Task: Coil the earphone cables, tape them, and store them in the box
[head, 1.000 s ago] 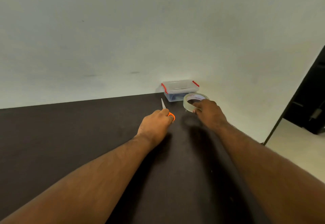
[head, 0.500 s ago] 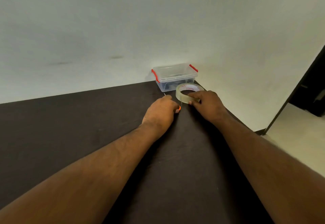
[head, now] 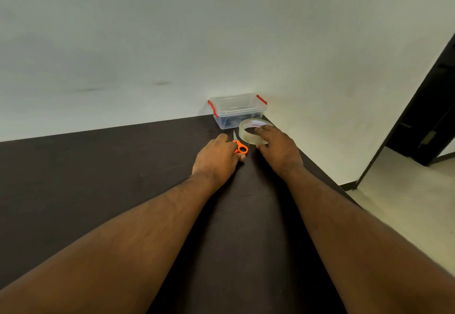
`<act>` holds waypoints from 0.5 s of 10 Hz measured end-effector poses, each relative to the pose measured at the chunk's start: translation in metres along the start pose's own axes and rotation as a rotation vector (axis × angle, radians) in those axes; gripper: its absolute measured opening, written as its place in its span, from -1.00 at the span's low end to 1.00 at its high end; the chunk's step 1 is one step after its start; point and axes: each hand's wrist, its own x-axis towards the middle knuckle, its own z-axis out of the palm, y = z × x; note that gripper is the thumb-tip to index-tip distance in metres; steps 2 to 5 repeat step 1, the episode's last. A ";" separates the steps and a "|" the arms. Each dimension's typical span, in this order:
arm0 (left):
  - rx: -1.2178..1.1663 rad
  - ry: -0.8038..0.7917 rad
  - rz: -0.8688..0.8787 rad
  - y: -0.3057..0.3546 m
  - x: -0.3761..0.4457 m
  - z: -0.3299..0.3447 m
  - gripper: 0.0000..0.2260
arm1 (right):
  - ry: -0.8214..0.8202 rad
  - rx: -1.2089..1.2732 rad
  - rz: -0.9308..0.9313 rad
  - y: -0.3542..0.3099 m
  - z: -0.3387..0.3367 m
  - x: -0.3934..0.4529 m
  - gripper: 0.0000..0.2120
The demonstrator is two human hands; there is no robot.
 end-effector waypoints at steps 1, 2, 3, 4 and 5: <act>0.107 -0.034 -0.043 -0.004 -0.024 -0.011 -0.70 | -0.001 -0.033 0.002 -0.018 -0.002 -0.016 -0.55; 0.107 -0.034 -0.043 -0.004 -0.024 -0.011 -0.70 | -0.001 -0.033 0.002 -0.018 -0.002 -0.016 -0.55; 0.107 -0.034 -0.043 -0.004 -0.024 -0.011 -0.70 | -0.001 -0.033 0.002 -0.018 -0.002 -0.016 -0.55; 0.107 -0.034 -0.043 -0.004 -0.024 -0.011 -0.70 | -0.001 -0.033 0.002 -0.018 -0.002 -0.016 -0.55; 0.107 -0.034 -0.043 -0.004 -0.024 -0.011 -0.70 | -0.001 -0.033 0.002 -0.018 -0.002 -0.016 -0.55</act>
